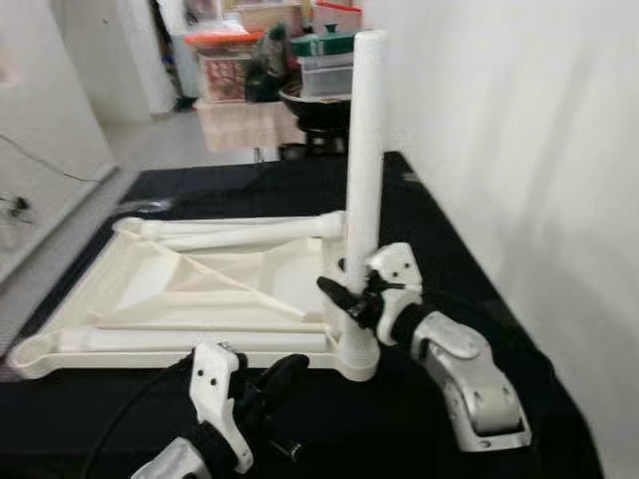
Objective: Building children table
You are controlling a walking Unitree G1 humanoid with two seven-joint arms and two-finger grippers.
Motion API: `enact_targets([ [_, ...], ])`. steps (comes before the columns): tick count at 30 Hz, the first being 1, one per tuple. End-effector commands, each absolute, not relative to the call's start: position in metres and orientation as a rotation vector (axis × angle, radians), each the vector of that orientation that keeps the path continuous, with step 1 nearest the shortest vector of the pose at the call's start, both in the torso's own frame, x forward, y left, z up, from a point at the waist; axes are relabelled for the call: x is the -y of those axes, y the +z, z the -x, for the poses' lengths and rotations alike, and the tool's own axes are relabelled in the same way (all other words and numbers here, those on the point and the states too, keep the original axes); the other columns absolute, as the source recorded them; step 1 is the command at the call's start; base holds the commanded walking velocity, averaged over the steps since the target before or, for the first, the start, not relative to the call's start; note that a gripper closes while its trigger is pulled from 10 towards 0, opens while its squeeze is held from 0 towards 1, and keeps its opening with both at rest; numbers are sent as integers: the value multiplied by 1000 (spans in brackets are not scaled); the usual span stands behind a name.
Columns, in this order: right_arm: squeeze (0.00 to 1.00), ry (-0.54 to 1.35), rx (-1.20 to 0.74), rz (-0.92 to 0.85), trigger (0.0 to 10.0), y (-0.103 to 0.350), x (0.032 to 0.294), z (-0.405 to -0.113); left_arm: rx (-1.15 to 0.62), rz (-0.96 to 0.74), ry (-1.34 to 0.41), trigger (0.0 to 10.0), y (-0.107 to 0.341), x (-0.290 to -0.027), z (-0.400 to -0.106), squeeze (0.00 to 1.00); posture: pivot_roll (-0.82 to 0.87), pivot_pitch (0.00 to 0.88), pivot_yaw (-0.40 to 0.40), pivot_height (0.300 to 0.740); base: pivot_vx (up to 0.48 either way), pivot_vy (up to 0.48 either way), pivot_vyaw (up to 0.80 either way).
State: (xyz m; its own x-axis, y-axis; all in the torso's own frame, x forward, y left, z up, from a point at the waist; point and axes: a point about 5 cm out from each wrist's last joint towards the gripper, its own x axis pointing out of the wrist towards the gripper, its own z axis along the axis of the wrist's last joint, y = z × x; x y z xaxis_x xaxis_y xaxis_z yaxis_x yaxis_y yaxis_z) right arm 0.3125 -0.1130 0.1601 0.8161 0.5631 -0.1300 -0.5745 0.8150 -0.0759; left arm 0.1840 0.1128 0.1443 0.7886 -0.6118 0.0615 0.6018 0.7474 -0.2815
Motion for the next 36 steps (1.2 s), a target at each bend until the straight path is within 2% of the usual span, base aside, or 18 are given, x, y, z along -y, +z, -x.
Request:
enact_targets([
  [1, 0, 432, -236, 198, 0, 139, 144, -319, -65, 287, -671, 10000, 140, -116, -185, 0, -80, 0, 20, 740, 0, 0, 0],
  [3, 0, 416, -232, 202, 0, 141, 144, -320, -64, 287, -673, 10000, 140, -116, -185, 0, -80, 0, 20, 740, 0, 0, 0],
  [4, 0, 418, -219, 214, 8431, 145, 143, -322, -60, 288, -667, 10000, 140, -116, -185, 0, -80, 0, 22, 740, 0, 0, 0],
  [5, 969, 442, -201, 217, 10000, 151, 139, -325, -56, 288, -661, 10000, 140, -115, -186, 0, -74, 0, 20, 740, 0, 0, 0],
  [6, 1000, 467, -189, 220, 10000, 156, 136, -327, -52, 288, -658, 10000, 141, -115, -187, 0, -72, 0, 17, 740, 0, 0, 0],
  [11, 1000, 561, -170, 216, 10000, 167, 127, -333, -44, 269, -663, 10000, 141, -113, -190, 0, -71, 0, 12, 740, 0, 0, 0],
  [12, 949, 616, -163, 207, 10000, 169, 125, -334, -43, 264, -664, 10000, 141, -113, -190, 0, -72, 0, 12, 740, 0, 0, 0],
  [14, 949, 651, -158, 202, 10000, 171, 123, -334, -42, 261, -664, 10000, 141, -113, -191, 0, -72, 0, 12, 740, 0, 0, 0],
  [15, 0, 737, -136, 172, 10000, 176, 120, -335, -41, 261, -665, 10000, 142, -113, -192, 0, -72, 0, 9, 740, 0, 0, 0],
  [16, 0, 737, -136, 172, 10000, 176, 120, -335, -41, 261, -665, 10000, 142, -113, -192, 0, -72, 0, 9, 740, 0, 0, 0],
  [20, 0, 1109, -45, 206, 10000, 190, 111, -330, -36, 263, -670, 10000, 142, -113, -194, 0, -61, 0, 4, 740, 0, 0, 0],
  [21, 0, 1109, -45, 206, 10000, 190, 111, -330, -36, 263, -670, 10000, 142, -113, -194, 0, -61, 0, 4, 740, 0, 0, 0],
  [23, 0, 1268, -49, 201, 10000, 192, 109, -327, -33, 268, -669, 10000, 143, -113, -194, 0, -56, 0, 4, 740, 0, 0, 0],
  [28, 0, 1321, -115, 209, 10000, 187, 110, -341, -32, 271, -671, 10000, 143, -113, -193, 0, -33, 0, -2, 740, 0, 0, 0],
  [29, 0, 1324, -134, 199, 8706, 186, 110, -345, -33, 272, -673, 10000, 143, -113, -193, 0, -29, 0, -6, 740, 0, 0, 0],
  [30, 0, 1324, -134, 199, 8706, 186, 110, -345, -33, 272, -673, 10000, 143, -113, -193, 0, -29, 0, -6, 740, 0, 0, 0],
  [31, 0, 1322, -145, 184, 0, 185, 111, -349, -33, 274, -673, 10000, 143, -113, -193, 0, -26, 0, -7, 740, 0, 0, 0],
  [36, 0, 1301, -167, 178, 0, 182, 118, -360, -35, 280, -675, 10000, 142, -113, -191, 0, -23, 0, -13, 740, 0, 0, 0],
])
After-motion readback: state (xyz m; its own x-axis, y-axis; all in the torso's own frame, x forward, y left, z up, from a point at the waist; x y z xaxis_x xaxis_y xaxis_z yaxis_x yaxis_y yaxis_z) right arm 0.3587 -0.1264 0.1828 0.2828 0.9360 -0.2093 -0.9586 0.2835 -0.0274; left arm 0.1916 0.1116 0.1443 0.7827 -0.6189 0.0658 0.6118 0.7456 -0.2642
